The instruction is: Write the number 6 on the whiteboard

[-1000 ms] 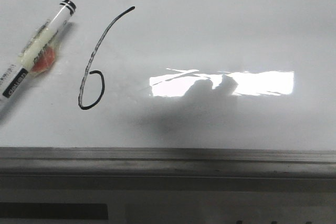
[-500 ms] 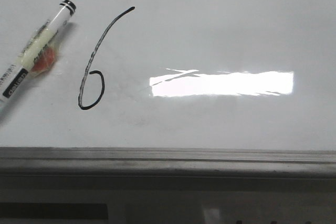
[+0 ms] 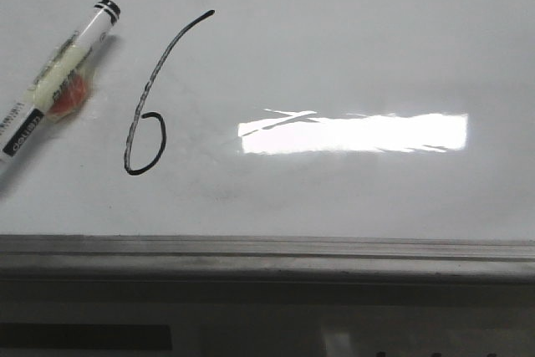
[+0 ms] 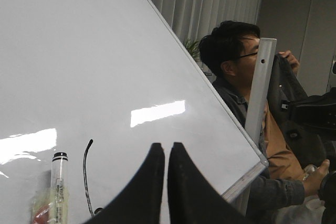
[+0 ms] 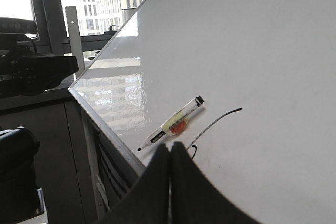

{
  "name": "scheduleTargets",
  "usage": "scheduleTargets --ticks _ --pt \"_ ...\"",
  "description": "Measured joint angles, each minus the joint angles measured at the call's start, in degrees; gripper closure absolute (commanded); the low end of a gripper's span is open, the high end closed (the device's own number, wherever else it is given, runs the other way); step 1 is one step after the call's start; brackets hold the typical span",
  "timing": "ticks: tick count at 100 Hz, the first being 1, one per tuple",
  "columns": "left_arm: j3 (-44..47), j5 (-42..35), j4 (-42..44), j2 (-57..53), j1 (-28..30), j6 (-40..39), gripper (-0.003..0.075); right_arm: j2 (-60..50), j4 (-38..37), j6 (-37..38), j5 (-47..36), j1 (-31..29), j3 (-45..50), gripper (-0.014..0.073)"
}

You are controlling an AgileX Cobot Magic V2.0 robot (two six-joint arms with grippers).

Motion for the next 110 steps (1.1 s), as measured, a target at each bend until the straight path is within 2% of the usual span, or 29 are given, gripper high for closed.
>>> scheduleTargets --ticks 35,47,57,78,110 --pt "0.1 0.0 0.3 0.0 0.0 0.0 0.0741 0.0 -0.1 0.0 0.0 0.0 0.0 0.0665" --pt "0.9 0.0 8.5 0.0 0.4 0.0 0.0741 0.0 -0.1 -0.1 0.0 0.0 0.0 0.0665" --pt "2.0 0.6 15.5 0.0 3.0 0.0 0.0741 0.0 -0.1 -0.1 0.0 0.0 0.0 0.0665" --pt "4.4 1.0 18.5 0.0 15.1 0.0 0.0741 0.0 -0.1 -0.1 0.0 0.0 0.0 0.0665" --pt "7.3 2.8 18.6 -2.1 40.2 0.0 0.0741 0.0 -0.1 -0.1 0.0 0.0 0.0 0.0665"
